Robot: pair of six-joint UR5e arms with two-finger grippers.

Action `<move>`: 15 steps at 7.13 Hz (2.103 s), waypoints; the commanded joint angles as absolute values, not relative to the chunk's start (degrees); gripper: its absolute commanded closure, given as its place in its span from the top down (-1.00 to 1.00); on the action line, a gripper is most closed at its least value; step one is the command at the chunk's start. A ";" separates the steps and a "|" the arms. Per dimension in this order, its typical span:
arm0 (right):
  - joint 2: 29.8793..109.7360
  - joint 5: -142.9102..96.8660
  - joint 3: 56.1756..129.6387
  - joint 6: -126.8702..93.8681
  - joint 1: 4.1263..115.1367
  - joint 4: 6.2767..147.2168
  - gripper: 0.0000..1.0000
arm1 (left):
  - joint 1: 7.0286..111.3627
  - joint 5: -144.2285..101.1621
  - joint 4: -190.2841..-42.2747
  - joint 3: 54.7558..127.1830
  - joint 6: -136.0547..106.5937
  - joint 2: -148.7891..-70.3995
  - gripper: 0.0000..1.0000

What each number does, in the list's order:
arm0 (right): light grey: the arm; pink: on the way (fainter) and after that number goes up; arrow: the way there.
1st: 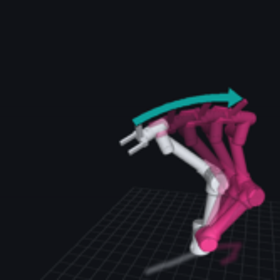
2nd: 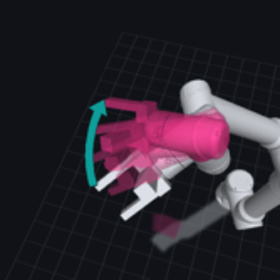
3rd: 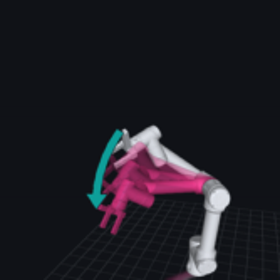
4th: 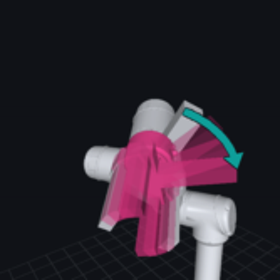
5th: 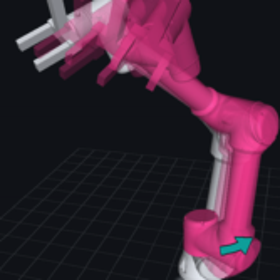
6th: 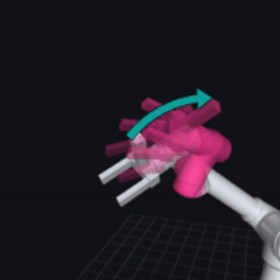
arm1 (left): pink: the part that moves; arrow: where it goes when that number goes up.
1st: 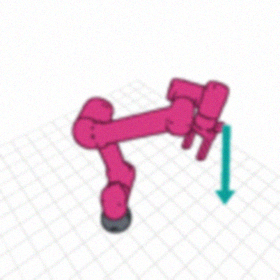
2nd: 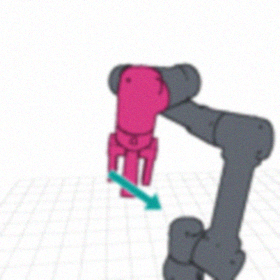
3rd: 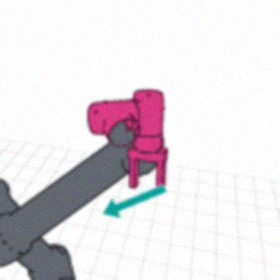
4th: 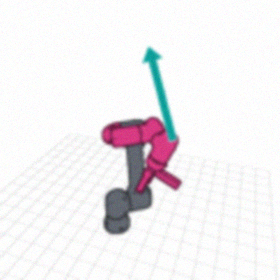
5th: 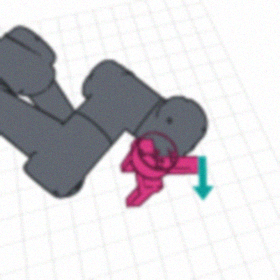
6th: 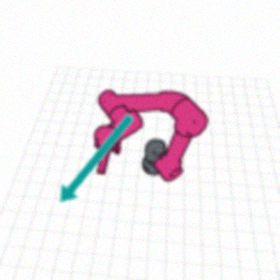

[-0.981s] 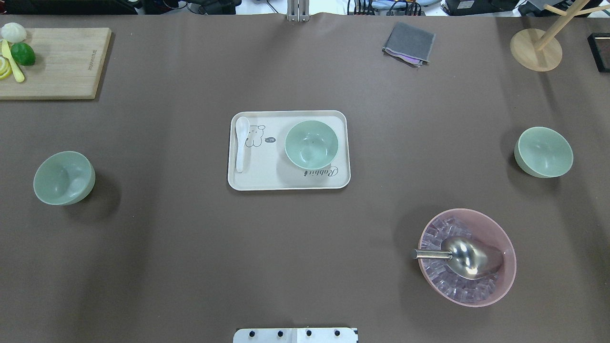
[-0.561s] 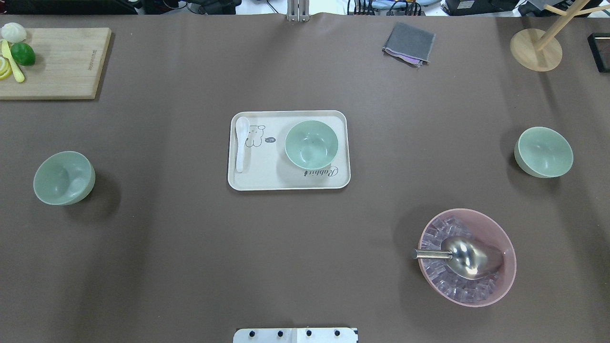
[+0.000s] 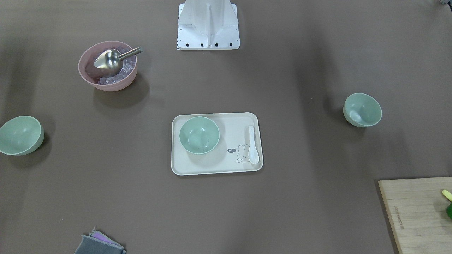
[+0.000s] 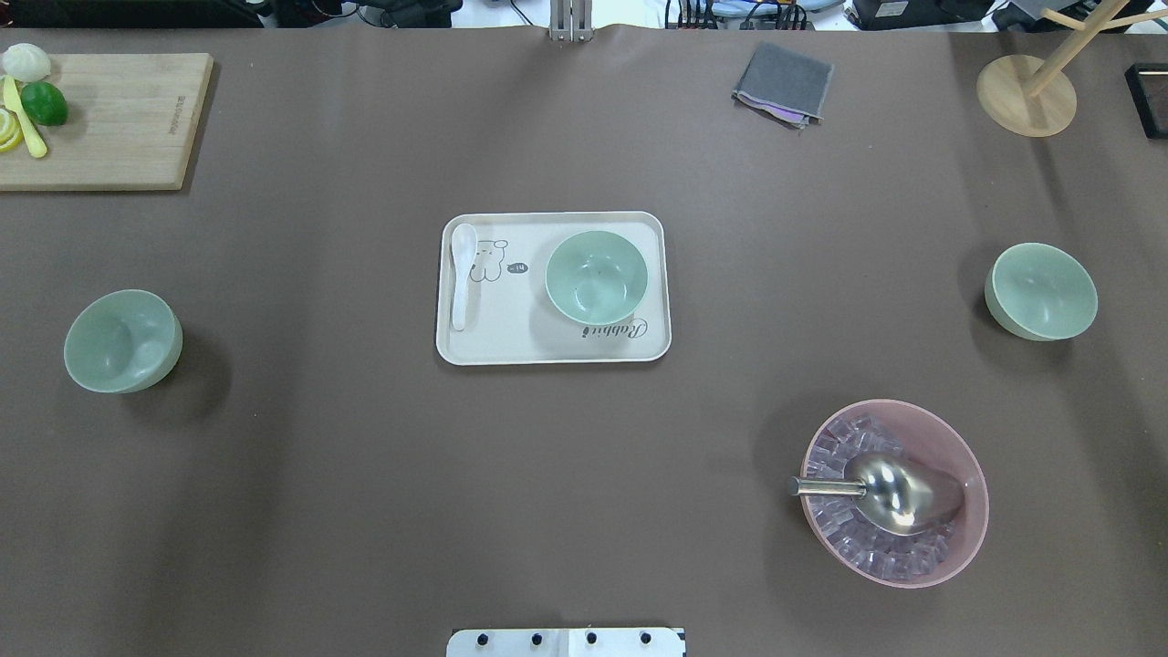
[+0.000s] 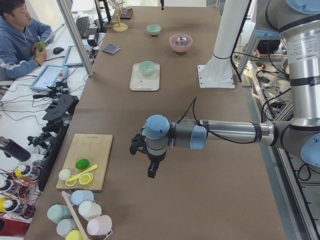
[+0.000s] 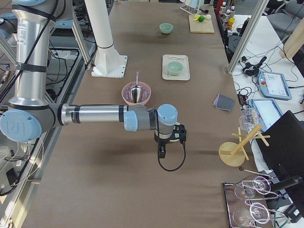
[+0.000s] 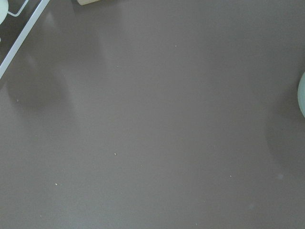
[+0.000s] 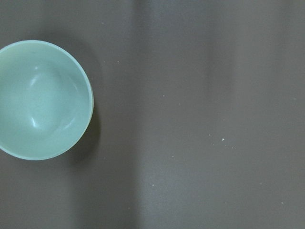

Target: Stack green bowls together

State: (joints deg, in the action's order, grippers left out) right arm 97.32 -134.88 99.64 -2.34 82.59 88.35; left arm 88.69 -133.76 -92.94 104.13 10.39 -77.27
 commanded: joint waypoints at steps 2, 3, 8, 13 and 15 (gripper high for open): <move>92.92 -134.56 89.44 -2.90 76.65 72.94 1.00 | 88.42 -133.77 -92.99 103.89 7.21 -77.34 0.96; 90.29 -134.56 85.99 -9.69 74.29 70.08 1.00 | 88.42 -133.77 -92.90 103.97 7.21 -77.26 0.96; 82.27 -133.95 79.29 -18.54 69.26 69.96 0.86 | 88.42 -136.40 -93.08 104.32 7.12 -76.73 0.96; 82.44 -134.12 80.06 -20.57 68.73 69.96 -1.00 | 87.90 -137.46 -93.08 104.15 3.53 -76.82 0.96; 81.74 -134.65 84.78 -21.35 68.03 70.83 -1.00 | 83.26 -137.90 -99.69 104.24 -9.40 -76.99 0.96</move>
State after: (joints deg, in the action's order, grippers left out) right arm 82.08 -134.55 81.82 -20.81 68.51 70.25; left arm 86.09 -137.56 -94.94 104.23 -1.29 -76.89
